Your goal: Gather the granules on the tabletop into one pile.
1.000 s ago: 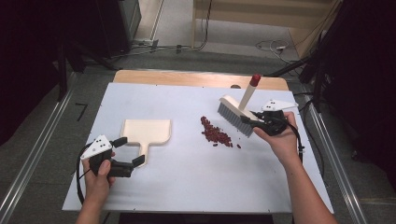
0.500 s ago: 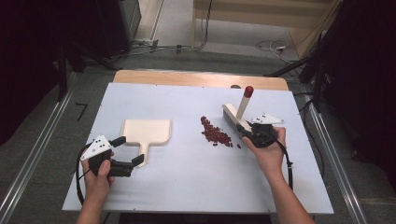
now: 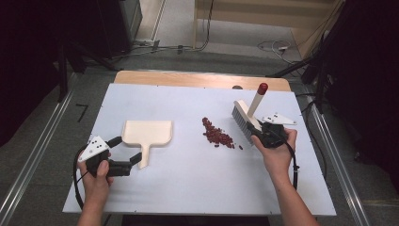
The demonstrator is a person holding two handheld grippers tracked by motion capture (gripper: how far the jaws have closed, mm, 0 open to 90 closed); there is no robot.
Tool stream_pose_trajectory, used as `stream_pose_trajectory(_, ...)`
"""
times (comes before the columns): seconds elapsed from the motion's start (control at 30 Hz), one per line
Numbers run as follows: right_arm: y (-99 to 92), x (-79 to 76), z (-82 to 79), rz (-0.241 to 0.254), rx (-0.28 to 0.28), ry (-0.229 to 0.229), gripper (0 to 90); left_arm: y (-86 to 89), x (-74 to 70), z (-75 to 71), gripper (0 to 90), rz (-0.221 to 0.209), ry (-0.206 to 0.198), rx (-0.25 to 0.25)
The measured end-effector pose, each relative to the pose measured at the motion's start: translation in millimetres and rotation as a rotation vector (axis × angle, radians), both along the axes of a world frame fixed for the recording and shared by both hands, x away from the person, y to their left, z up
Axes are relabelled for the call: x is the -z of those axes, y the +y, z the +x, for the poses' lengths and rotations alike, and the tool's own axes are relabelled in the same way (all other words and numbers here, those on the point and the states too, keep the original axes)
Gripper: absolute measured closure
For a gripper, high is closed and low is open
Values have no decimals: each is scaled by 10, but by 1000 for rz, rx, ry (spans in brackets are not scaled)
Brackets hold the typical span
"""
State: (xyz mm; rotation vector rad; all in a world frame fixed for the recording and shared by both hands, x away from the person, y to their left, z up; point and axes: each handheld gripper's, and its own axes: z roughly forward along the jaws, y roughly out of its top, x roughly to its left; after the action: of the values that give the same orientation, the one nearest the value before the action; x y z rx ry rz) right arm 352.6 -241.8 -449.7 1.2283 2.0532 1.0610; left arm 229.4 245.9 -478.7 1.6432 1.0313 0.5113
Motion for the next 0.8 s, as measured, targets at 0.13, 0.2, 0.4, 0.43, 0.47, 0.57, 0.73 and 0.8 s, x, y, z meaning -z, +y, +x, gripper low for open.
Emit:
stream_pose_trajectory(0.13, 137, 92, -37, -23, -25, 24, 654, 7, 3, 12, 0, 0, 6, 4)
stream_pose_trajectory(0.2, 214, 89, -61, -37, -42, 23, 654, 26, -4, 13, 0, -13, 7, -1)
stream_pose_trajectory(0.4, 286, 12, 2, -40, -135, 12, 654, 49, -30, -4, 0, -32, -4, 0)
stream_pose_trajectory(0.43, 260, -25, 60, -32, -168, -9, 654, 51, -31, -6, 0, -28, -6, 1)
stream_pose_trajectory(0.47, 241, -54, 114, -24, -200, -24, 654, 54, -30, -8, 0, -20, -8, 2)
stream_pose_trajectory(0.57, 242, -158, 364, -25, -306, -66, 654, 88, -25, -7, 0, -33, -9, 2)
stream_pose_trajectory(0.73, 539, -161, 821, -151, -512, -75, 655, 80, -10, 3, 0, -38, -3, 8)
stream_pose_trajectory(0.8, 647, -130, 968, -178, -552, -59, 655, 62, -9, -1, 0, -38, -2, 17)
